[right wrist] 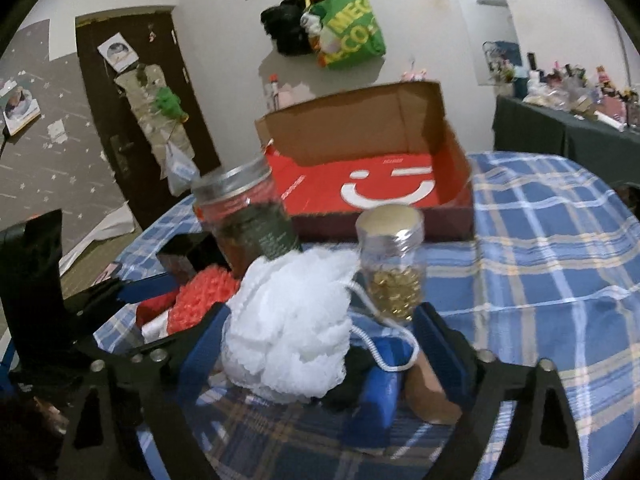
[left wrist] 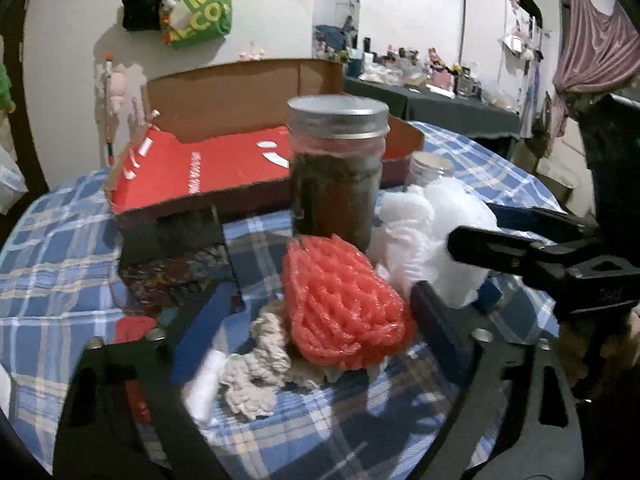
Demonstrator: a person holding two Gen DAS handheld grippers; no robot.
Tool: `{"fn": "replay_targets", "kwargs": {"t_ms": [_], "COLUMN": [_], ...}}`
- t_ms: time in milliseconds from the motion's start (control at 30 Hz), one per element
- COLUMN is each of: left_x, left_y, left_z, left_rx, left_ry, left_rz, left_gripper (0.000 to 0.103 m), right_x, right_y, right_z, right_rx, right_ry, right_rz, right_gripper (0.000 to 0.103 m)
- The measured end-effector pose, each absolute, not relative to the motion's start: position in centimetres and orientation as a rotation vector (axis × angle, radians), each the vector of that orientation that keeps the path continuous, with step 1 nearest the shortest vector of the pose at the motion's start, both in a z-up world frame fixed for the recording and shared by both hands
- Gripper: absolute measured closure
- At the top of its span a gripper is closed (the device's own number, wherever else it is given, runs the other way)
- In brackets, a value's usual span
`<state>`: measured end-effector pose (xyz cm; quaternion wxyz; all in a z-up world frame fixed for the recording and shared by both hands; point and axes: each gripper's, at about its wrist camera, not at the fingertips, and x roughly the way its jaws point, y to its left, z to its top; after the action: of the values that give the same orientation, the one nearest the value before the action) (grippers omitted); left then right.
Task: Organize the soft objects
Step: 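Grasp the white mesh pouf with the right tool while the left tool grasps the red mesh pouf, then carry the red pouf in the left tool and white pouf in the right tool into the red-lined box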
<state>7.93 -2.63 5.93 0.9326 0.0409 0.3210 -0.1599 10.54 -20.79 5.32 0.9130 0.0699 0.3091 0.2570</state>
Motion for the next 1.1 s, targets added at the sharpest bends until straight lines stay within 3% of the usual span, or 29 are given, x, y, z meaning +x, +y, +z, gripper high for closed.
{"fn": "replay_targets", "kwargs": {"t_ms": [33,67,100,200,300,1100], "left_x": [8.0,8.2,8.4,8.0,7.2,6.1], "left_y": [-2.7,-2.7,-2.7,-3.0,-2.8,0.9], "left_z": [5.8,5.6,5.5,5.4,5.7,11.5], "left_rx": [0.078,0.073,0.069,0.087,0.089,0.082], "left_ry": [0.669,0.685,0.697,0.688,0.668,0.509], "left_rz": [-0.343,-0.364,-0.381,-0.394,-0.4,-0.338], "left_gripper": [0.039,0.049,0.05,0.057,0.06,0.062], "right_x": [10.6,10.8,10.7,9.7,8.7,6.7], "right_y": [-20.8,-20.6,-20.5,-20.2,-20.3,-21.6], "right_z": [5.0,4.9,4.7,5.0,5.7,12.0], "right_rx": [0.151,0.157,0.167,0.153,0.143,0.102], "right_ry": [0.648,0.66,0.669,0.64,0.598,0.386], "right_rz": [0.548,0.572,0.599,0.617,0.602,0.488], "right_gripper": [0.022,0.032,0.051,0.066,0.073,0.077]}}
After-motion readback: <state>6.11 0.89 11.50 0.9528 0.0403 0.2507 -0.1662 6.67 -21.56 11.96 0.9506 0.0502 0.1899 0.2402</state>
